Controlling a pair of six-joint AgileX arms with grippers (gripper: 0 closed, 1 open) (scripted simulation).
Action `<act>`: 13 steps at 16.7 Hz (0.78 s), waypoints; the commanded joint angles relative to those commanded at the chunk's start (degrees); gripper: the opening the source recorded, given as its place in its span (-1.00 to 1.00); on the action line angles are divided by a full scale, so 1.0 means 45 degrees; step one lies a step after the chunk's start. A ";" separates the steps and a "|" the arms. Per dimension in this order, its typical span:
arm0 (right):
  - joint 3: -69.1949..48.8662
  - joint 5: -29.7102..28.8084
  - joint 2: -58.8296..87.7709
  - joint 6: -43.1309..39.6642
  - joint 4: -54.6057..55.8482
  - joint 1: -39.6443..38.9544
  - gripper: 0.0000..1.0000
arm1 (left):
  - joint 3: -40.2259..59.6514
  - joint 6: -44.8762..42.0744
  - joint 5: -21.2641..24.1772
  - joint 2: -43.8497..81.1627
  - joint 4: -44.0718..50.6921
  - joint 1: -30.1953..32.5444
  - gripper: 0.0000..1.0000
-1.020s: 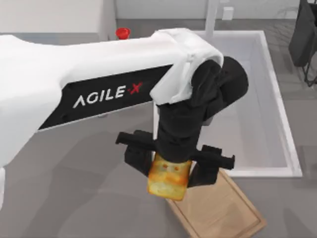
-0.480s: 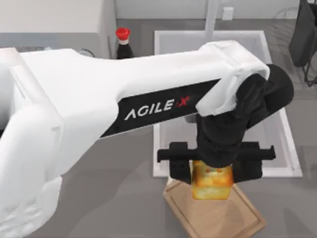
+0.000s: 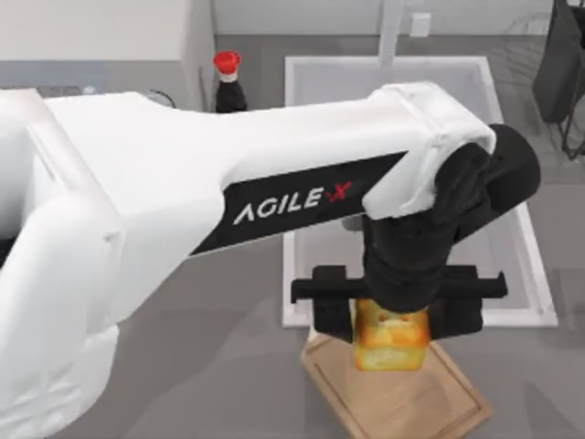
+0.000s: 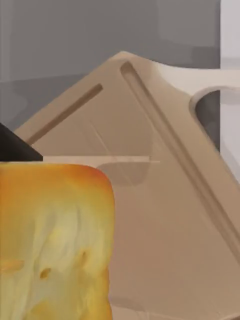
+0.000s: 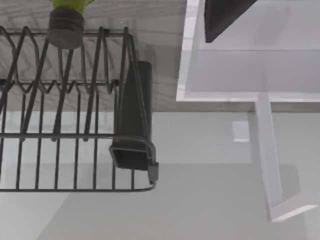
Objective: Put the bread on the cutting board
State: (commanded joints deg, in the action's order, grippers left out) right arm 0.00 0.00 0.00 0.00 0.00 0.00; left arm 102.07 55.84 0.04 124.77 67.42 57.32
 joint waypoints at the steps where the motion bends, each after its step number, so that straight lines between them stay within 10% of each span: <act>1: 0.0000 0.0000 0.0000 0.0000 0.0000 0.0000 1.00 | -0.0121 -0.0013 -0.0004 0.0040 -0.0153 0.0012 -1.00; 13: 0.0000 0.0000 0.0000 0.0000 0.0000 0.0000 1.00 | -0.1268 0.0007 0.0013 0.0423 -0.1748 0.0040 -1.00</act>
State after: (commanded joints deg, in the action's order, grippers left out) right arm 0.00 0.00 0.00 0.00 0.00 0.00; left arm 96.36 55.87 0.11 126.67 59.56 57.49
